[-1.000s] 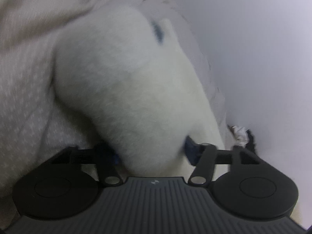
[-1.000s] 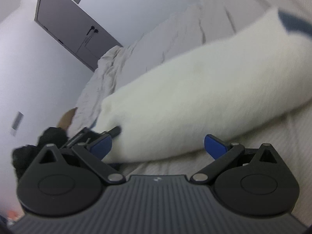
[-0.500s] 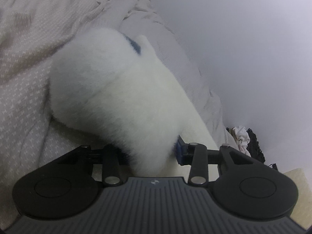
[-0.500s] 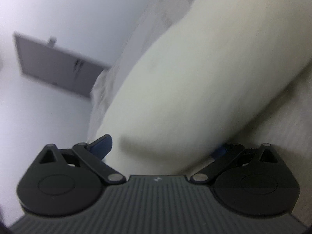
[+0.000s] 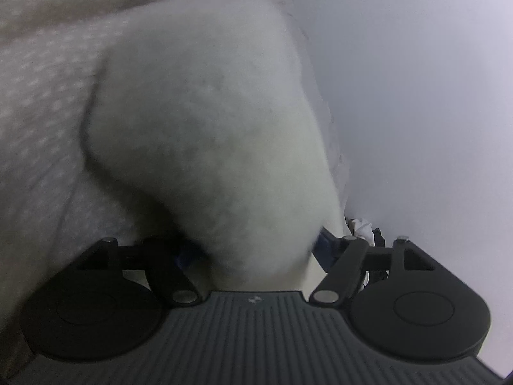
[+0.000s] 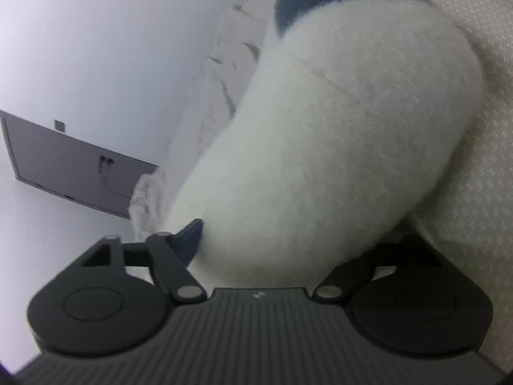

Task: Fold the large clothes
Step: 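Lift and fold the sweater roll end over with both grippers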

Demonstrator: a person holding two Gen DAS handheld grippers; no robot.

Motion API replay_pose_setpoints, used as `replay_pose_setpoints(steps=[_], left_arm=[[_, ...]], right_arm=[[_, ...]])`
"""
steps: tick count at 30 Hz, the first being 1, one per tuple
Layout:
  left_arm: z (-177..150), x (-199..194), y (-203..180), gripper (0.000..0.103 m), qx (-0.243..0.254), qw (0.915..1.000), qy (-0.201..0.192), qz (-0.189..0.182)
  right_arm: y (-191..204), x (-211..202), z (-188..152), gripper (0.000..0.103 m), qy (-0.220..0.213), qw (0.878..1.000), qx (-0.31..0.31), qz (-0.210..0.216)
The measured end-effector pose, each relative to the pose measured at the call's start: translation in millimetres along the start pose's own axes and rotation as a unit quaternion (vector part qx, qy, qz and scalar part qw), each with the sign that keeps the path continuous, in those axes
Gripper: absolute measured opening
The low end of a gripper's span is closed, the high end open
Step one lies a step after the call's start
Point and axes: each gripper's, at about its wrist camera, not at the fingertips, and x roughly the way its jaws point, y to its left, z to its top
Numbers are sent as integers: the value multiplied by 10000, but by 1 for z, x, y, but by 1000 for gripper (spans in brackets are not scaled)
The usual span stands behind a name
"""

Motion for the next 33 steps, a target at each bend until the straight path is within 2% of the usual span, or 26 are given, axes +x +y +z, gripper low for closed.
replay_pose_setpoints(steps=[3, 5, 8, 10, 12, 17, 25, 33], left_arm=[[3, 6, -5, 76, 238, 9997, -33, -49], [3, 7, -12, 69, 618, 9980, -140, 36], [-2, 2, -22, 54, 990, 9947, -259, 123], [-6, -4, -30, 49, 1235, 9916, -358, 143], [-8, -10, -35, 47, 1374, 9894, -444, 125], [-14, -33, -42, 46, 1466, 9875, -549, -190], [-36, -65, -63, 46, 1732, 9812, -526, -667], [-60, -81, -135, 47, 2034, 9742, -413, -889]], right_arm=[[-2, 4, 1, 77, -36, 10000, -43, 19], [0, 6, 1, 72, -56, 9999, -124, -2], [6, 3, 3, 58, -113, 9990, -438, 6], [12, 0, 5, 48, -190, 9976, -668, 13], [21, -5, 4, 45, -278, 9953, -925, 20], [44, -20, 3, 44, -498, 9897, -1336, 136], [61, -69, 7, 44, -791, 9841, -1547, 375], [80, -111, 45, 44, -835, 9857, -1351, 556]])
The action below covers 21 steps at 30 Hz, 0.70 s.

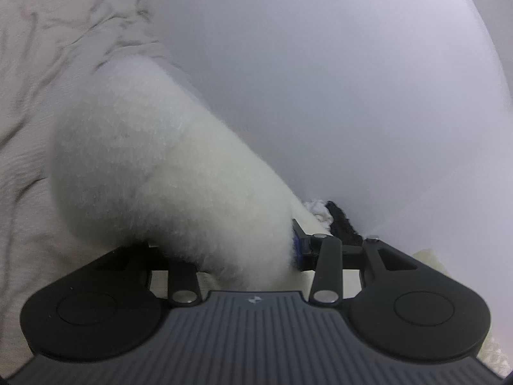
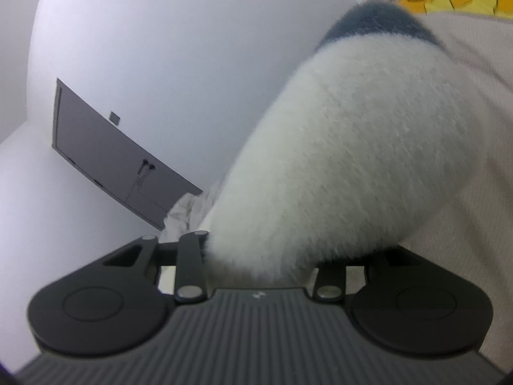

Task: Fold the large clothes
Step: 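Lift and fold the sweater roll end over with both grippers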

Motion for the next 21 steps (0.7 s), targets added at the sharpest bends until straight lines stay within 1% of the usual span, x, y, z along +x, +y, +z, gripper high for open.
replay_pose_setpoints(steps=[5, 9, 14, 19, 21], left_arm=[[13, 27, -49, 47, -1, 9997, 92, -216], [28, 65, -89, 47, 89, 9988, 275, -388], [41, 119, -132, 47, 237, 9975, 327, -577], [38, 179, -156, 47, 162, 9974, 372, -595], [29, 201, -160, 47, 137, 9973, 395, -603]], right_arm=[[12, -17, 47, 44, -182, 9997, -148, 9], [22, -20, 87, 44, -368, 9990, -263, 50], [24, -20, 137, 44, -523, 9980, -341, 25], [17, -4, 178, 44, -689, 9970, -298, -211], [8, 5, 190, 44, -731, 9965, -271, -292]])
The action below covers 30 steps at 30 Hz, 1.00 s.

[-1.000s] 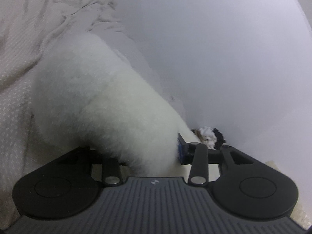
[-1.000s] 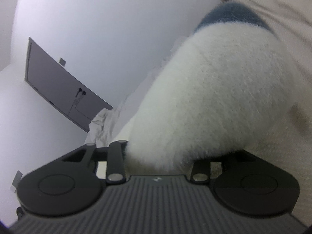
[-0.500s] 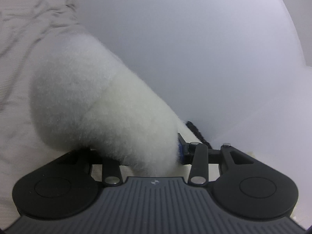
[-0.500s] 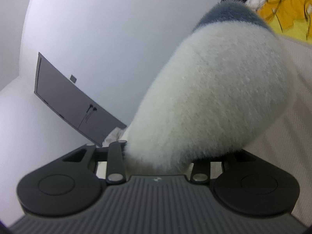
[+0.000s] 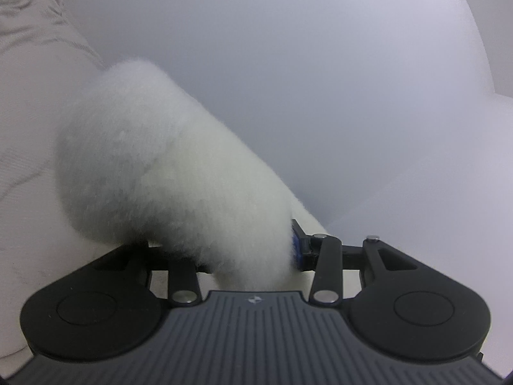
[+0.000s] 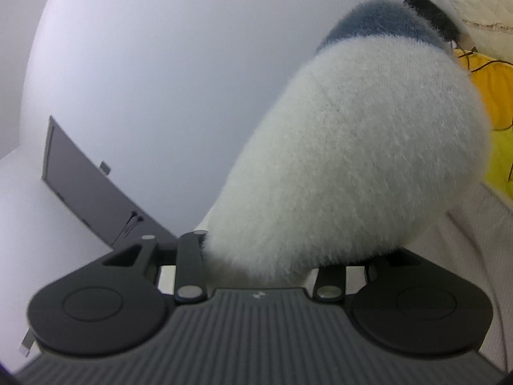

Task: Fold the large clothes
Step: 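Lift and fold the sweater roll end over with both grippers, then open both grippers and lay the folded sweater on the bed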

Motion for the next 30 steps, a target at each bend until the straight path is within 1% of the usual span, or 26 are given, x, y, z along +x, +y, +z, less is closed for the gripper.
replay_pose_setpoints(steps=[2, 4, 7, 10, 13, 15, 16, 18, 19, 20, 22, 23, 25, 26, 28, 29, 30], left_arm=[[-5, 23, 4, 47, 5, 10000, 31, 27], [-14, 45, 11, 47, 1, 9999, 100, 66], [-27, 79, 28, 47, 38, 9995, 263, 148], [-51, 104, 51, 47, 148, 9987, 448, 216], [-72, 124, 74, 47, 73, 9966, 706, 429], [-85, 135, 87, 47, 49, 9944, 857, 617], [-90, 140, 93, 47, 46, 9932, 960, 649], [-101, 147, 107, 47, 93, 9915, 1123, 650], [-108, 148, 115, 47, 124, 9915, 1138, 620], [-114, 147, 123, 50, 145, 9918, 1128, 587], [-115, 151, 142, 51, 170, 9917, 1155, 540], [-123, 147, 146, 52, 204, 9911, 1201, 542], [-130, 146, 153, 53, 426, 9895, 1236, 610], [-135, 141, 152, 55, 525, 9885, 1252, 673], [-146, 141, 156, 60, 682, 9863, 1282, 788], [-146, 132, 154, 65, 722, 9852, 1308, 843], [-147, 128, 153, 67, 779, 9835, 1349, 920]], right_arm=[[-12, 12, 6, 44, -36, 10000, 4, -78], [-13, 34, 3, 44, -53, 9999, -22, -142], [-39, 53, -2, 44, -60, 9997, -11, -251], [-68, 70, -14, 44, -53, 9993, 69, -360], [-95, 84, -29, 44, 104, 9982, 176, -561], [-112, 91, -42, 44, 301, 9966, 259, -719], [-119, 93, -49, 44, 387, 9957, 279, -794], [-133, 95, -62, 44, 499, 9942, 309, -896], [-139, 95, -70, 44, 537, 9940, 317, -899], [-145, 95, -77, 44, 560, 9941, 306, -883], [-152, 95, -89, 45, 600, 9945, 193, -832], [-153, 95, -93, 45, 616, 9946, 147, -822], [-154, 97, -102, 48, 664, 9943, 170, -815], [-158, 97, -107, 50, 716, 9936, 303, -823], [-164, 96, -113, 61, 758, 9916, 570, -884], [-164, 96, -117, 62, 776, 9906, 612, -950], [-162, 96, -117, 61, 781, 9905, 578, -978]])
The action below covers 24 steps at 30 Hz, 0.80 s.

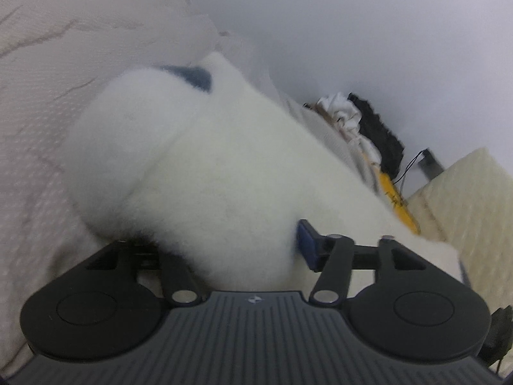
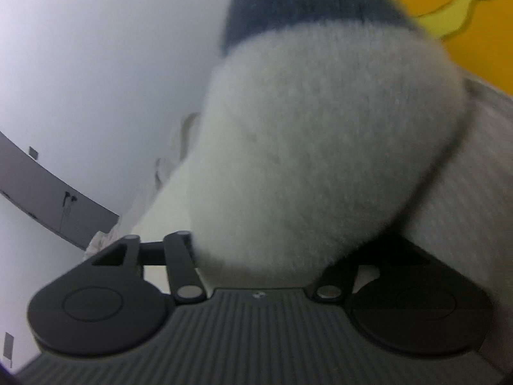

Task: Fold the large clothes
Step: 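Open both grippers and lay the folded sweater on the bed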

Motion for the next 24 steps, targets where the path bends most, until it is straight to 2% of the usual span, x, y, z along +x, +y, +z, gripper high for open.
replay_pose_setpoints(steps=[4, 9, 14, 16, 19, 24], left_arm=[[1, -34, -7, 69, 361, 9990, 111, 240], [3, -81, -36, 69, 1105, 9917, 267, 603], [13, -133, -86, 69, 1567, 9864, 107, 486], [18, -159, -107, 69, 1736, 9840, 47, 401], [22, -202, -138, 69, 2010, 9792, -16, 293], [16, -270, -196, 69, 2675, 9623, -343, 349]], right_arm=[[12, -13, -8, 62, 6, 9999, -28, -163], [36, -47, -22, 63, 51, 9974, -479, -528], [69, -92, -21, 63, -186, 9963, -769, -324], [61, -130, -17, 63, -296, 9950, -924, -232], [95, -169, -19, 63, -477, 9896, -1348, -143], [135, -237, -26, 63, -767, 9763, -2019, -108]])
